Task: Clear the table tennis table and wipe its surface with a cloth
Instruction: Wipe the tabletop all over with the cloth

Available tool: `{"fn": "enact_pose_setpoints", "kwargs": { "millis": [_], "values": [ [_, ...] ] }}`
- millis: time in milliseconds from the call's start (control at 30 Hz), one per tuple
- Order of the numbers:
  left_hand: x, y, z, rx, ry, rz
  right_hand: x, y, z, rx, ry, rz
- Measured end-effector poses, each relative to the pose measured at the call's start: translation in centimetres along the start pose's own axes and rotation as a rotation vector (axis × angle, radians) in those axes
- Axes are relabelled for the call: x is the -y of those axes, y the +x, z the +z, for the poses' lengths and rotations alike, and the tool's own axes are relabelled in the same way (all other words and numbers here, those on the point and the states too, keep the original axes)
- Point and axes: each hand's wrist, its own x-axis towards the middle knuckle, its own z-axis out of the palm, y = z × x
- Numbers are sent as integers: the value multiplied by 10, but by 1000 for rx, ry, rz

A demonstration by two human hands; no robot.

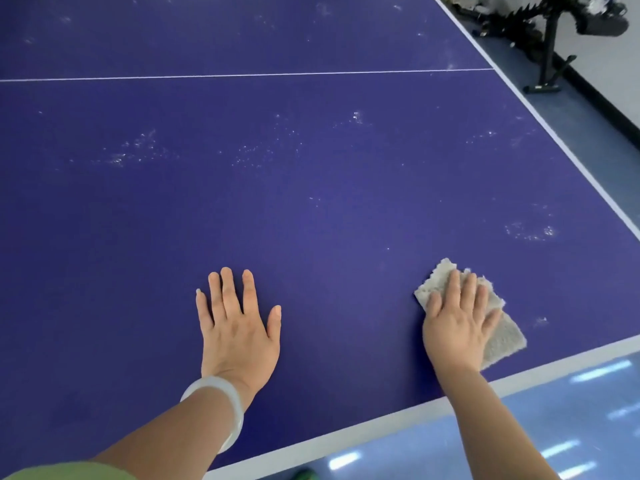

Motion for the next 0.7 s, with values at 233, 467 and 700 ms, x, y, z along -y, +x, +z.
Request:
{"fn": "enact_pose_setpoints", "kwargs": {
  "millis": [233,467,700],
  "values": [
    [-1,-1,-3,-11,-5,4,102,-51,29,103,-112,-912],
    [1,2,1,11,-7,-2,26,75,-10,5,-5,-94],
    [1,0,-2,10,-10,-1,122,-18,35,45,-144,-747]
  ]
}}
